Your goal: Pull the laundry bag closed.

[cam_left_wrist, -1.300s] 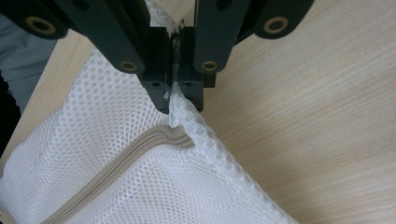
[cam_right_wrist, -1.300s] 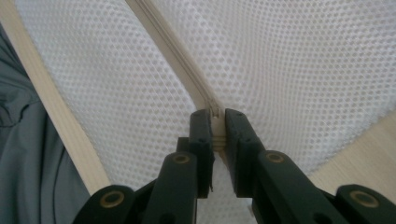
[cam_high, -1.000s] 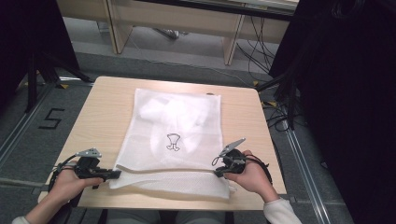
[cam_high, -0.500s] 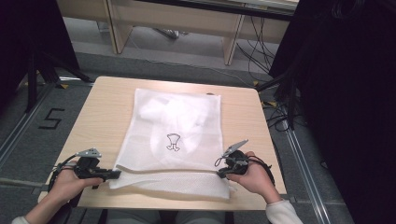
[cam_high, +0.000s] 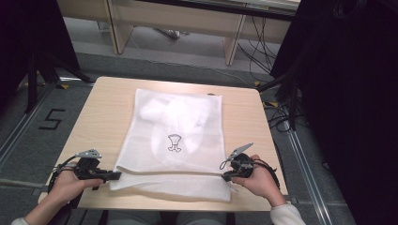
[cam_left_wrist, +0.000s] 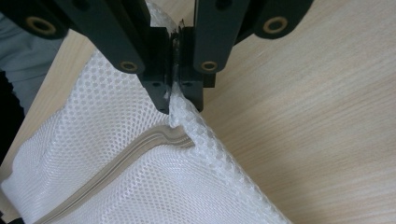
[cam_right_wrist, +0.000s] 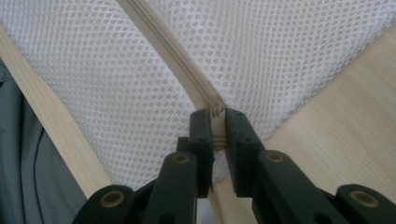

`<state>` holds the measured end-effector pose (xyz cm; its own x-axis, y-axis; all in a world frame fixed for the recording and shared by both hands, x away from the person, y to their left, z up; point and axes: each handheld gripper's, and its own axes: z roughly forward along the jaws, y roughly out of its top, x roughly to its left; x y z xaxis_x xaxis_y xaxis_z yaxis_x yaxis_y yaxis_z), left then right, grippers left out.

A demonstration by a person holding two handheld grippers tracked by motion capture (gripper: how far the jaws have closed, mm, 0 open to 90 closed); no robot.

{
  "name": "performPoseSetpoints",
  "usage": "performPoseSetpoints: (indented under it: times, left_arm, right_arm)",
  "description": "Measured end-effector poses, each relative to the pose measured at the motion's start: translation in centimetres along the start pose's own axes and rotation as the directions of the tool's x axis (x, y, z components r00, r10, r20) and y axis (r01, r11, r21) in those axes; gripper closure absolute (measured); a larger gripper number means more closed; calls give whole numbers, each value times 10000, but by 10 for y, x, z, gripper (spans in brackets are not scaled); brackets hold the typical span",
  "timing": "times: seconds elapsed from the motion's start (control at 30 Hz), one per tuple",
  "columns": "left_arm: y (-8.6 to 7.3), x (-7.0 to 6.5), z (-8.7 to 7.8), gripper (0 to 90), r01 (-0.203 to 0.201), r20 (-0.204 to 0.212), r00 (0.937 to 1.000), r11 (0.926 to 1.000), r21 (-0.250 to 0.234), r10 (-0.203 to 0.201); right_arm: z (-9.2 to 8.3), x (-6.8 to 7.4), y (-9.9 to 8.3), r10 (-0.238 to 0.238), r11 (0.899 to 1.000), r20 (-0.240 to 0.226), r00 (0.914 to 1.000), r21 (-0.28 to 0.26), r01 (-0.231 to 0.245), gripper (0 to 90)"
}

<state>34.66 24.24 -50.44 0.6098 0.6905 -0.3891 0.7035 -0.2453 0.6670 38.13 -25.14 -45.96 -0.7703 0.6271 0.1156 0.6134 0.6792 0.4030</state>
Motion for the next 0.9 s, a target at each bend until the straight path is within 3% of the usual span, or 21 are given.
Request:
performPoseSetpoints:
  times: [0.27,0.33,0.37,0.43,0.5,0.53,0.6,0.63,0.67,0.7,0.73,0.77,0.8,0.83,0.87,0.9]
  left_arm:
    - [-1,2,1,846,26,137,9999,9989,469,-33]
    - [-1,2,1,834,45,102,9999,9988,485,-50]
    - [-2,2,3,825,72,-9,10000,9996,272,-72]
    - [-2,2,3,782,80,-129,9999,9985,538,-73]
    - [-1,1,1,711,-125,-156,9998,9982,590,134]
    - [-1,0,1,666,-137,-245,9996,9989,448,148]
    - [-1,0,-1,568,-179,-309,9994,9997,178,185]
    - [0,0,-4,523,-311,-387,9988,9995,-73,308]
    - [0,0,-5,480,-440,-445,9981,9988,-208,430]
    - [0,1,-8,447,-668,-581,9962,9970,-382,645]
    - [-1,1,-9,425,-712,-661,9955,9958,-575,673]
    - [-1,2,-11,400,-790,-821,9940,9942,-732,730]
    - [0,3,-13,373,-819,-928,9929,9930,-848,740]
    - [0,4,-13,366,-855,-973,9923,9920,-925,764]
    - [0,4,-13,354,-792,-1009,9925,9915,-1028,688]
    - [1,4,-14,347,-833,-1016,9921,9917,-978,734]
  right_arm:
    - [5,-2,-1,-253,9996,-133,9996,122,255,822]
    - [6,-2,-2,-240,9996,-11,9997,173,240,812]
    - [7,-1,-2,-269,9995,-17,9996,174,270,802]
    - [9,-1,-4,-265,9996,-69,9996,-1,265,742]
    - [7,-3,-5,-240,9971,-114,9996,-721,231,680]
    - [5,-2,-7,121,9924,19,9999,-1224,-118,641]
    - [4,-3,-10,720,9675,334,9968,-2453,-616,600]
    - [2,-3,-11,943,9626,440,9946,-2588,-798,593]
    - [1,-3,-14,1465,9507,656,9870,-2849,-1222,583]
    - [0,-4,-16,1393,9485,809,9869,-2974,-1095,576]
    - [-1,-6,-19,1747,9401,790,9814,-3097,-1424,569]
    - [3,-8,-21,1859,9220,851,9789,-3594,-1438,562]
    - [-1,-9,-23,2125,9293,640,9751,-3216,-1815,556]
    - [-1,-7,-24,2617,9218,511,9638,-3091,-2340,553]
    - [3,-8,-25,2563,9065,473,9655,-3586,-2230,544]
    - [2,-7,-26,2742,9090,439,9607,-3380,-2440,544]
